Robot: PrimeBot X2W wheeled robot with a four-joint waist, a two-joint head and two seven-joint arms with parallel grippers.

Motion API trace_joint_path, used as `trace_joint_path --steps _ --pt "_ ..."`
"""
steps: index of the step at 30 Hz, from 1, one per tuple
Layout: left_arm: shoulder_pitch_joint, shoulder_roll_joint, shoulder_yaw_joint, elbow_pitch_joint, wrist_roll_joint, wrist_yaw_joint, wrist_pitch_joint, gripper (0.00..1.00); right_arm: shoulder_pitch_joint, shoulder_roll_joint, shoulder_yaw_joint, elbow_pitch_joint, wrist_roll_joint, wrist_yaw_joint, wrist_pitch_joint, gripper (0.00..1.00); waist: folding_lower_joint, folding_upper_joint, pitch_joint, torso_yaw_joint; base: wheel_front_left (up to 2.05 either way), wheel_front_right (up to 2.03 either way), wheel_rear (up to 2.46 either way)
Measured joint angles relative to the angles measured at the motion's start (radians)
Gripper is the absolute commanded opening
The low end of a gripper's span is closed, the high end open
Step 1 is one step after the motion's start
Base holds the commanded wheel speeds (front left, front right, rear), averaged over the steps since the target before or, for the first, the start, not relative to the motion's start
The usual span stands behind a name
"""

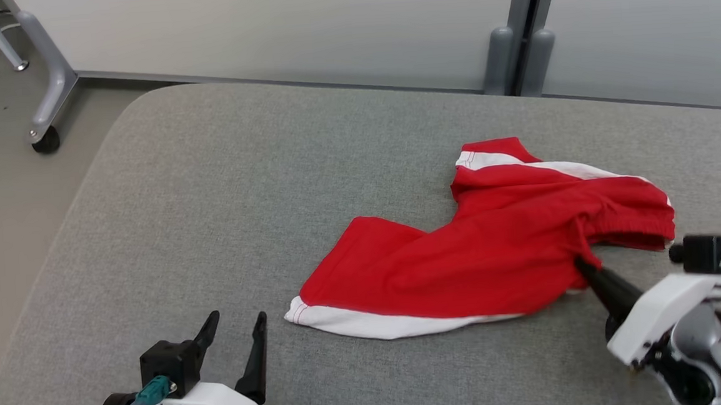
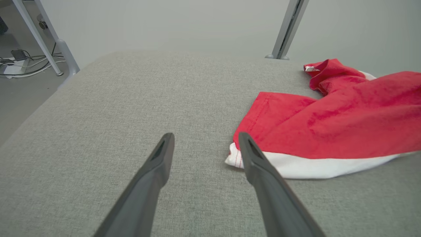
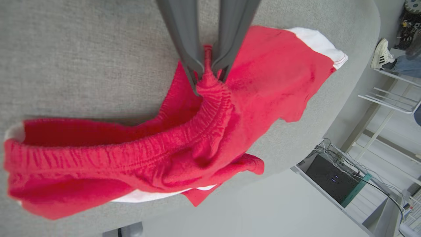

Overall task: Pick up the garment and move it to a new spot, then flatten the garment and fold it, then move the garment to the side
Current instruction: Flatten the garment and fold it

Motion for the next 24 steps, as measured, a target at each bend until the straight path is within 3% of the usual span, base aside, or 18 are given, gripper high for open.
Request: trace_joint_path --steps 5,12,13,14,16,24 --pt "-0.029 -0.023 -0.017 0.013 -0.001 -0.012 -0.014 1.0 -0.133 -0.051 0.001 -0.003 0.006 0.0 0.102 0.0 0.0 0.0 0.044 0.029 0.0 0.0 0.0" --pt "-0.077 -0.069 -0.043 0.058 -0.001 -0.031 -0.045 1.0 -0.337 -0.072 0.019 0.147 0.022 0.0 0.255 0.0 0.0 0.0 0.113 0.098 0.0 0.0 0.0" --pt "-0.084 -0.074 -0.044 0.067 -0.001 -0.035 -0.051 1.0 -0.358 -0.07 0.03 0.17 0.021 0.0 0.267 0.14 0.0 0.0 0.122 0.107 0.0 0.0 0.0" --pt "-0.089 -0.078 -0.044 0.075 -0.001 -0.038 -0.056 1.0 -0.374 -0.064 0.041 0.19 0.016 0.0 0.273 0.36 0.0 0.0 0.129 0.115 0.0 0.0 0.0" --pt "-0.097 -0.082 -0.046 0.091 -0.002 -0.04 -0.063 1.0 -0.396 -0.05 0.069 0.226 0.004 0.0 0.272 1.0 0.0 0.0 0.141 0.127 0.0 0.0 0.0" --pt "-0.103 -0.063 -0.025 0.132 -0.015 -0.044 -0.087 1.0 -0.373 -0.02 0.147 0.208 0.045 0.0 0.145 1.0 0.0 0.0 0.092 0.087 0.0 0.0 0.0"
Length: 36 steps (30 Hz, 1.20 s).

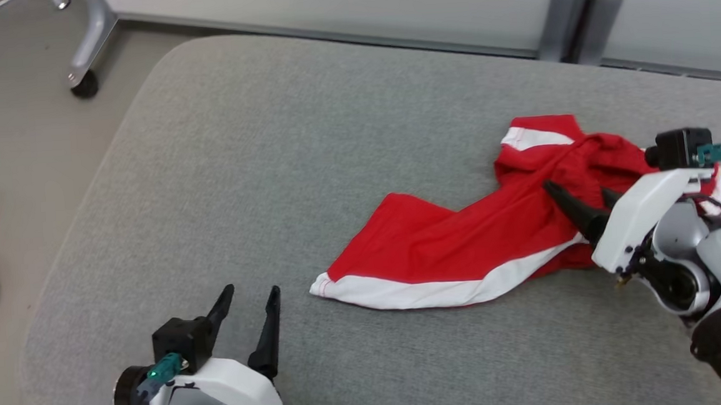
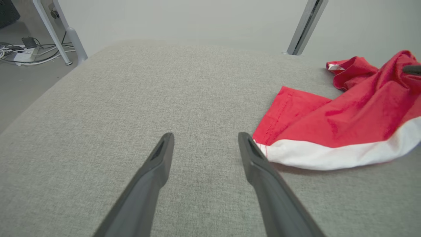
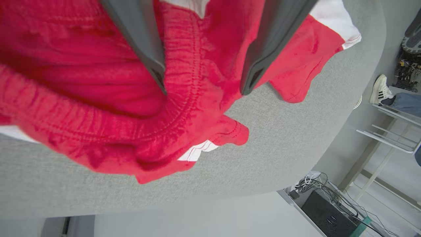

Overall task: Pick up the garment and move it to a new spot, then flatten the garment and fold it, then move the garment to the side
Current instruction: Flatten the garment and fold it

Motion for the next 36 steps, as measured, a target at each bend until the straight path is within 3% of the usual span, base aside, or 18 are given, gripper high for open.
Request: trace_joint_path --steps 9,17,23,36 --pt "0.046 0.047 0.037 -0.021 -0.024 0.022 0.003 1.0 0.207 -0.05 -0.008 -0.188 0.028 0.0 -0.263 1.0 0.0 0.0 -0.088 -0.112 0.0 0.0 0.0" --pt "0.075 0.061 0.042 -0.052 -0.033 0.032 0.007 1.0 0.401 -0.063 -0.058 -0.269 0.022 0.0 -0.372 1.0 0.0 0.0 -0.125 -0.186 0.0 0.0 0.0" --pt "0.084 0.064 0.04 -0.057 -0.039 0.032 0.013 1.0 0.473 -0.067 -0.057 -0.282 -0.011 0.0 -0.371 1.0 0.0 0.0 -0.128 -0.208 0.0 0.0 0.0" --pt "0.066 0.056 0.021 -0.03 -0.048 0.014 0.011 1.0 0.363 -0.03 0.021 -0.192 -0.136 0.0 -0.32 1.0 0.0 0.0 -0.107 -0.156 0.0 0.0 0.0"
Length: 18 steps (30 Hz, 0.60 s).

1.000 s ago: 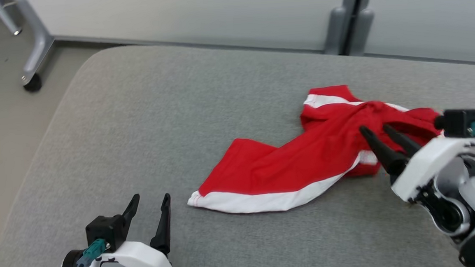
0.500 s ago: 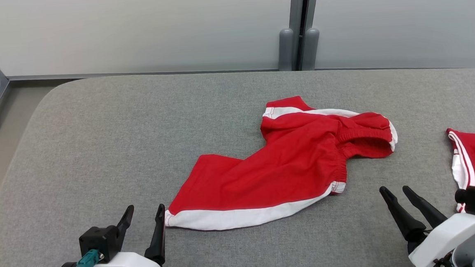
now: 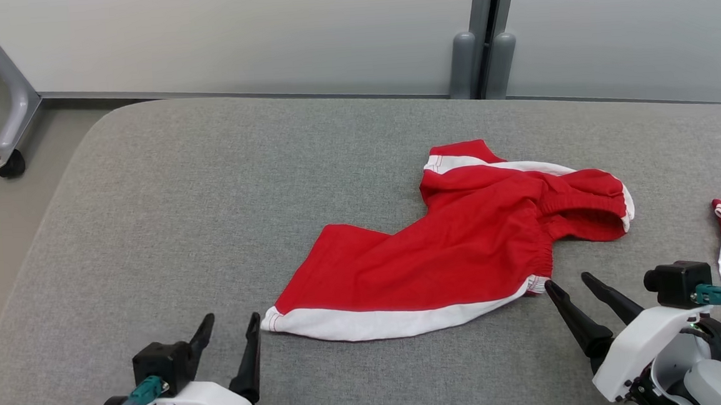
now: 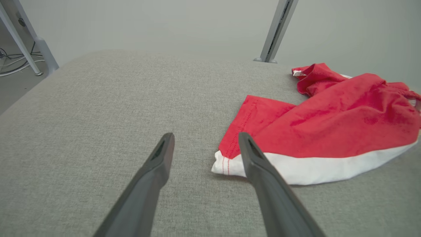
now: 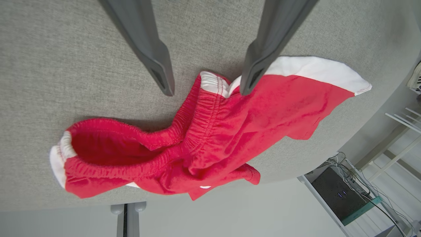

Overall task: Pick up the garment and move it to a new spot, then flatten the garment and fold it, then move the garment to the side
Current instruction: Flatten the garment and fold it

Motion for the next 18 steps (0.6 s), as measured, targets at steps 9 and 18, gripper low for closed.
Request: trace_joint_path --steps 9,18 --pt "-0.056 -0.016 -0.065 0.106 -0.01 -0.087 0.04 1.0 -0.054 0.006 0.053 0.075 -0.01 0.0 0.027 1.0 0.0 0.0 0.027 0.011 0.0 0.0 0.0" --pt "-0.171 -0.044 -0.105 0.282 -0.023 -0.17 0.079 1.0 -0.125 0.019 0.139 0.133 0.012 0.0 0.039 1.0 0.0 0.0 0.066 0.014 0.0 0.0 0.0"
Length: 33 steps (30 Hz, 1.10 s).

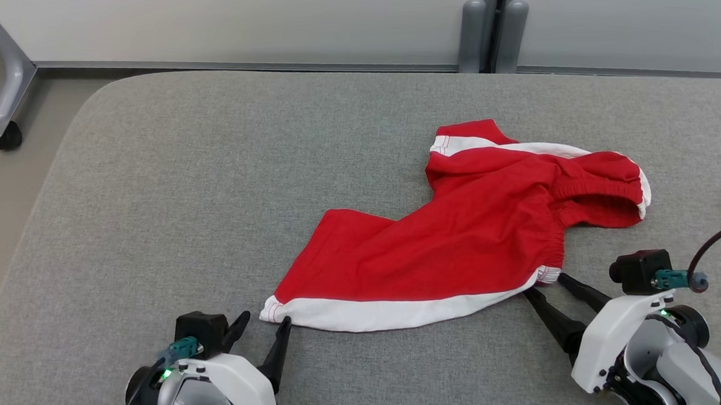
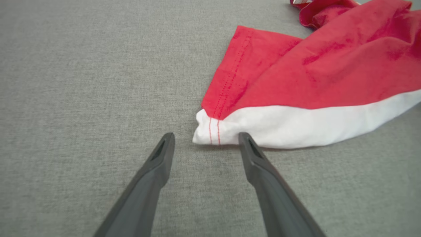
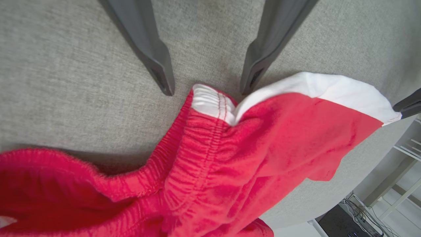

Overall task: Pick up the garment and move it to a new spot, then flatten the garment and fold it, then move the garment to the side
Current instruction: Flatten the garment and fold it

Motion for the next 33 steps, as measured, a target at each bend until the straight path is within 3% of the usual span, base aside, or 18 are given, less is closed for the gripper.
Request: trace_joint_path --steps 5,7,8,9,10,11,14,15,26,33 --pt "-0.045 -0.02 -0.011 0.075 -0.002 -0.03 -0.015 1.0 -0.026 0.001 0.037 0.015 0.014 0.0 -0.015 1.0 0.0 0.0 0.01 -0.009 0.0 0.0 0.0" --pt "-0.056 -0.03 -0.014 0.093 -0.002 -0.035 -0.025 0.71 -0.033 0.0 0.05 0.018 0.022 0.0 -0.023 1.0 0.0 0.0 0.011 -0.013 0.0 0.0 0.0" --pt "-0.059 -0.031 -0.016 0.102 -0.002 -0.038 -0.026 0.49 -0.037 0.0 0.056 0.019 0.024 0.0 -0.024 1.0 0.0 0.0 0.012 -0.015 0.0 0.0 0.0" --pt "-0.06 -0.031 -0.016 0.11 -0.002 -0.041 -0.028 0.24 -0.04 -0.001 0.062 0.02 0.03 0.0 -0.027 0.93 0.0 0.0 0.013 -0.017 0.0 0.0 0.0" --pt "-0.06 -0.031 -0.017 0.118 -0.002 -0.041 -0.033 0.24 -0.042 -0.001 0.07 0.02 0.035 0.0 -0.033 0.93 0.0 0.0 0.014 -0.019 0.0 0.0 0.0" --pt "-0.061 -0.032 -0.017 0.124 -0.002 -0.042 -0.035 0.0 -0.044 0.0 0.075 0.021 0.041 0.0 -0.035 0.66 0.0 0.0 0.014 -0.02 0.0 0.0 0.0" --pt "-0.072 -0.037 -0.02 0.138 -0.004 -0.047 -0.043 0.0 -0.053 -0.002 0.092 0.023 0.052 0.0 -0.053 0.07 0.0 0.0 0.013 -0.022 0.0 0.0 0.0" --pt "-0.075 -0.037 -0.021 0.143 -0.004 -0.05 -0.043 0.0 -0.056 -0.002 0.099 0.024 0.056 0.0 -0.061 0.0 0.0 0.0 0.012 -0.022 0.0 0.0 0.0" --pt "-0.059 -0.014 -0.017 0.14 -0.015 -0.047 -0.069 0.0 -0.062 -0.018 0.139 0.029 0.085 0.0 -0.151 0.0 0.0 0.0 -0.039 -0.031 0.0 0.0 0.0" --pt "0.006 0.035 0.005 0.046 -0.021 -0.008 -0.088 0.0 -0.002 -0.059 0.115 -0.04 0.093 0.0 -0.203 0.0 0.0 0.0 -0.099 -0.054 0.0 0.0 0.0"
